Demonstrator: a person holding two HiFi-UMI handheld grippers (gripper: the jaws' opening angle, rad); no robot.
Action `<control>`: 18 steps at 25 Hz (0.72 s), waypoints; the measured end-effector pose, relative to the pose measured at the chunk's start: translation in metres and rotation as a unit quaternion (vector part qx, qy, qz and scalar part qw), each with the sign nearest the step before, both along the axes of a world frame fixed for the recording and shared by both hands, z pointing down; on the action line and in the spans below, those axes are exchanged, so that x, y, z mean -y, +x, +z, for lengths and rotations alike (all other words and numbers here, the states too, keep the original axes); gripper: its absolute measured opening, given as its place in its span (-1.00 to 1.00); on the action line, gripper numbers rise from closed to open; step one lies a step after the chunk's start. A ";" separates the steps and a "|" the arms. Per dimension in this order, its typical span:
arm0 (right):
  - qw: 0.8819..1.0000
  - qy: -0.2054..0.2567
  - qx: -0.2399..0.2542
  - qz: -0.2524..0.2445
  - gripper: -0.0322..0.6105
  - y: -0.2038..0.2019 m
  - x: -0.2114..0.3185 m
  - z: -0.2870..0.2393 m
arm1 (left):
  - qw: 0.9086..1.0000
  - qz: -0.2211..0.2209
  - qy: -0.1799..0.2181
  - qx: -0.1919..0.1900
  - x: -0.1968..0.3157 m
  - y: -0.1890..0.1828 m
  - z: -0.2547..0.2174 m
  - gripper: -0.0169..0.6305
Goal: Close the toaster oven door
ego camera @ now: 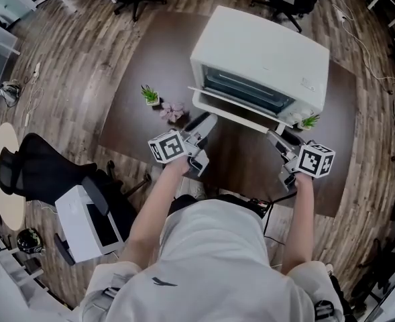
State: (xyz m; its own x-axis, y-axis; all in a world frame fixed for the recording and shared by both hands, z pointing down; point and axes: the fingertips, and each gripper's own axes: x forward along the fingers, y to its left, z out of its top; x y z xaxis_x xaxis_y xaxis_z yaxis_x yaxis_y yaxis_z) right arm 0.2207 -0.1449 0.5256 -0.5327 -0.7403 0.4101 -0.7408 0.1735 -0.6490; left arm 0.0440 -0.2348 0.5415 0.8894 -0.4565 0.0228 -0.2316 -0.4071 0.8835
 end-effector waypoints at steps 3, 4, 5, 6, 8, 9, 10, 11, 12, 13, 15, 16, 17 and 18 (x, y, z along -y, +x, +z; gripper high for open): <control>1.000 0.002 0.009 0.003 -0.24 0.003 0.004 -0.004 | 0.989 -0.024 -0.099 -0.107 0.012 0.009 -0.004 -0.25; 1.000 0.002 0.011 0.003 -0.24 0.003 0.005 -0.005 | 0.986 -0.024 -0.110 -0.127 0.015 0.015 -0.007 -0.25; 1.000 0.003 0.013 0.003 -0.24 0.004 0.006 -0.005 | 0.986 -0.022 -0.105 -0.130 0.018 0.020 -0.011 -0.25; 1.000 0.003 0.014 0.003 -0.24 0.004 0.006 -0.005 | 0.988 -0.019 -0.093 -0.122 0.020 0.026 -0.013 -0.25; 1.000 0.005 0.017 0.003 -0.24 0.004 0.008 -0.005 | 0.992 -0.020 -0.079 -0.099 0.025 0.036 -0.016 -0.35; 1.000 0.007 0.018 0.005 -0.24 0.005 0.008 -0.005 | 0.992 -0.024 -0.078 -0.094 0.027 0.039 -0.016 -0.47; 1.000 0.008 0.021 0.009 -0.24 0.006 0.010 -0.006 | 0.992 -0.028 -0.079 -0.096 0.030 0.041 -0.017 -0.55; 1.000 0.010 0.024 0.014 -0.24 0.008 0.012 -0.007 | 0.991 -0.032 -0.081 -0.102 0.034 0.043 -0.019 -0.56; 0.999 0.012 0.028 0.019 -0.23 0.009 0.014 -0.009 | 0.990 -0.035 -0.084 -0.111 0.037 0.045 -0.022 -0.57; 0.999 0.017 0.030 0.026 -0.23 0.011 0.016 -0.011 | 0.989 -0.037 -0.085 -0.117 0.040 0.046 -0.024 -0.58; 0.998 0.032 0.030 0.041 -0.22 0.017 0.022 -0.017 | 0.988 -0.042 -0.089 -0.123 0.045 0.049 -0.028 -0.59; 0.997 0.041 0.029 0.049 -0.21 0.020 0.024 -0.020 | 0.987 -0.043 -0.090 -0.125 0.049 0.052 -0.029 -0.59; 0.997 0.049 0.027 0.058 -0.22 0.023 0.027 -0.022 | 0.987 -0.044 -0.090 -0.127 0.052 0.054 -0.031 -0.59; 0.996 0.055 0.023 0.067 -0.21 0.026 0.031 -0.024 | 0.986 -0.044 -0.090 -0.131 0.056 0.057 -0.033 -0.60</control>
